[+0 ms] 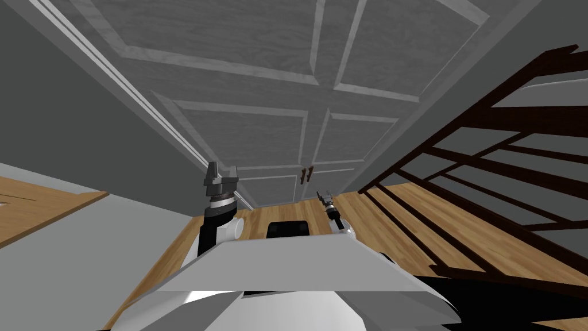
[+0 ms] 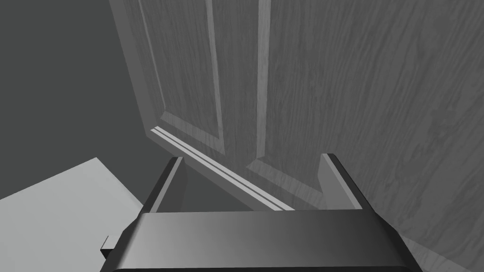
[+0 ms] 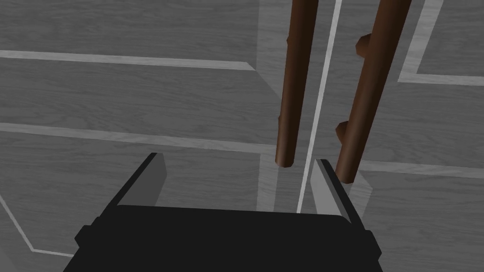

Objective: Pull the door open

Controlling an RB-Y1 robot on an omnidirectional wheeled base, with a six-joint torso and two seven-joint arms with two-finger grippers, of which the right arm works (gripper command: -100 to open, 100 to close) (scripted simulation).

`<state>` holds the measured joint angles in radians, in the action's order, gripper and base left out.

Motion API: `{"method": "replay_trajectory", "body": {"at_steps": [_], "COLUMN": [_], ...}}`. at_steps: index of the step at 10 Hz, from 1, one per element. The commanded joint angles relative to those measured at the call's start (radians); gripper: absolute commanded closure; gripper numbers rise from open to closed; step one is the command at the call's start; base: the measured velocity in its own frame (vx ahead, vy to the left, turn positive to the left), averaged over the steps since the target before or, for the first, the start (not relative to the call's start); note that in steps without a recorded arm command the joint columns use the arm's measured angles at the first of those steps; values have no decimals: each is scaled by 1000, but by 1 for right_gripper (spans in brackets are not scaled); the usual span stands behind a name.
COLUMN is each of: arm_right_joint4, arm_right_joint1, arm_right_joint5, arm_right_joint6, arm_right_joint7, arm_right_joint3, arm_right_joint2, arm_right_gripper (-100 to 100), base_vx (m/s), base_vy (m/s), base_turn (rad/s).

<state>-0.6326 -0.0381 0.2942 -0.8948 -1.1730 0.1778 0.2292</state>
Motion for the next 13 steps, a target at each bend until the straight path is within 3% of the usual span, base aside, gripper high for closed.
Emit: {"method": "replay_trajectory", "body": {"at_steps": [1, 5, 8, 9, 11, 13], "arm_right_joint4": [-27, -12, -11, -7, -8, -21], "arm_right_joint1": [28, 88, 93, 118, 145, 137], "arm_right_joint5": [-1, -38, -41, -63, -97, -116], "arm_right_joint6": [8, 34, 36, 51, 77, 93], "arm_right_joint7": [4, -14, -16, -28, -51, -71], "arm_right_joint3": [1, 48, 52, 74, 102, 99], "arm_right_joint2": [4, 58, 63, 88, 116, 108], "arm_right_gripper": [-100, -100, -100, -100, -100, -100], "base_vx": [-113, -137, -44, -83, -100, 119], "base_vy": [-49, -39, -7, -7, -24, -37], "base_turn": [-15, -81, -15, -96, -63, 81]}}
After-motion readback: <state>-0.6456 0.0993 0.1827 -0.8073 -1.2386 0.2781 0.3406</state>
